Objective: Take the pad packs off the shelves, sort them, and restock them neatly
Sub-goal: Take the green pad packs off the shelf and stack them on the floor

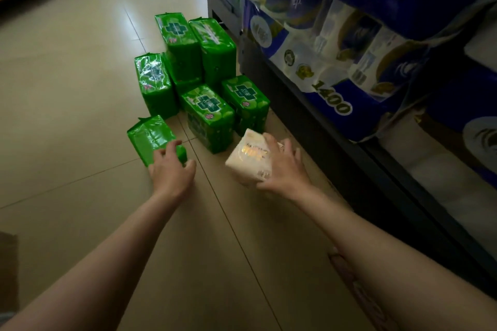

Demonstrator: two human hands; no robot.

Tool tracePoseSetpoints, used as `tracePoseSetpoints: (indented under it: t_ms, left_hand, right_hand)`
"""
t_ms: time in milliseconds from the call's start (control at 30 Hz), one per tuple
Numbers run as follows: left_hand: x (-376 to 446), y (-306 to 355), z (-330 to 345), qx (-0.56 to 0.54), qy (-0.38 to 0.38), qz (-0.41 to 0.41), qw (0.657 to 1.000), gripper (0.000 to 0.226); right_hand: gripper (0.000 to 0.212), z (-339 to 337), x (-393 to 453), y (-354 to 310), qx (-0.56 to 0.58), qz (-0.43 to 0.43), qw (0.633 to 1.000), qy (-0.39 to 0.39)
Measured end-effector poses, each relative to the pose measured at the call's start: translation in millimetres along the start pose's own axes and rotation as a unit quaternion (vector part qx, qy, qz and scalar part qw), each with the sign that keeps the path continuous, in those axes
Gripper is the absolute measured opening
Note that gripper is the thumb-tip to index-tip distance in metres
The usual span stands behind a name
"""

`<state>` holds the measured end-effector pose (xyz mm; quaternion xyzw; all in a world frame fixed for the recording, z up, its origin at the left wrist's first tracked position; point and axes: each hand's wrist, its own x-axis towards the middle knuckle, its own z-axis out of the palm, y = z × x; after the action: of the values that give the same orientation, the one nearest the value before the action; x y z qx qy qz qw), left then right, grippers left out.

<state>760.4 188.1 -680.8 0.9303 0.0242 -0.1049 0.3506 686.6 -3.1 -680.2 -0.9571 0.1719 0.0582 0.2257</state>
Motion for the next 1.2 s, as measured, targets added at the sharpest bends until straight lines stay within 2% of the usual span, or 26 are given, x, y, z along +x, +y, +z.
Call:
tracePoseSetpoints:
  t_ms: [67,133,233,367,400,467,533,600,667,733,800,867,900,933,1000,1100,1133,1200]
  left_hand:
    - [11,-13,-2,0.088,-0.037,-0.027,0.995,0.058]
    - [22,-25,4,0.158,-0.078,-0.029,0.984,0.061]
    - [37,-28,13,0.171,-0.085,-0.017,0.981,0.059]
    - [45,-23,20,0.162,-0.035,0.022,0.986,0.051]
    - [46,-22,20,0.175,-0.025,0.045,0.983,0.049]
    - [51,-21,20,0.183,-0.008,0.096,0.978,0.045]
    - [57,-16,21,0.161,-0.01,0.126,0.979,0.043]
    - [62,-10,25,0.13,-0.017,0.122,0.984,0.045]
    - [65,-5,27,0.101,-0.028,0.083,0.991,0.049]
    - [67,-1,27,0.079,-0.03,0.076,0.994,0.049]
    - [61,-3,25,0.081,0.013,0.1,0.992,0.046]
    - [45,-10,31,0.061,0.072,0.098,0.991,0.041]
    - [32,-14,38,0.043,0.069,0.074,0.994,0.04]
    - [16,-17,48,0.017,0.025,0.037,0.999,0.041]
    - [-15,-24,69,-0.065,-0.147,-0.024,0.987,0.051]
    - [-45,-26,85,-0.144,-0.382,0.009,0.913,0.077]
    - [-50,-25,88,-0.147,-0.429,0.023,0.891,0.082]
    - [-54,-25,93,-0.157,-0.458,0.03,0.875,0.086]
  right_hand:
    - [0.108,17,0,10,-0.157,-0.058,0.985,0.027]
    - [0.109,33,-3,25,-0.196,-0.073,0.978,0.005]
    - [0.108,48,-6,41,-0.151,-0.074,0.983,-0.07]
    - [0.088,42,-2,55,-0.048,-0.048,0.988,-0.139]
    - [0.091,41,-1,57,-0.037,-0.036,0.987,-0.152]
    - [0.112,40,1,55,-0.021,-0.009,0.985,-0.174]
    - [0.128,37,7,45,-0.067,-0.052,0.977,-0.193]
    - [0.131,33,18,29,-0.182,-0.164,0.945,-0.216]
    - [0.13,31,28,10,-0.29,-0.268,0.888,-0.237]
    - [0.129,36,34,-7,-0.365,-0.343,0.83,-0.245]
    - [0.127,45,35,-18,-0.407,-0.392,0.784,-0.257]
    - [0.126,48,35,-19,-0.425,-0.398,0.774,-0.25]
    - [0.126,45,34,-16,-0.424,-0.384,0.784,-0.241]
    - [0.125,40,31,-11,-0.41,-0.355,0.806,-0.236]
    - [0.122,31,25,3,-0.358,-0.303,0.852,-0.234]
    - [0.109,25,3,19,-0.325,-0.304,0.877,-0.181]
    - [0.102,27,-5,22,-0.314,-0.312,0.882,-0.163]
    - [0.089,31,-21,29,-0.28,-0.33,0.891,-0.136]
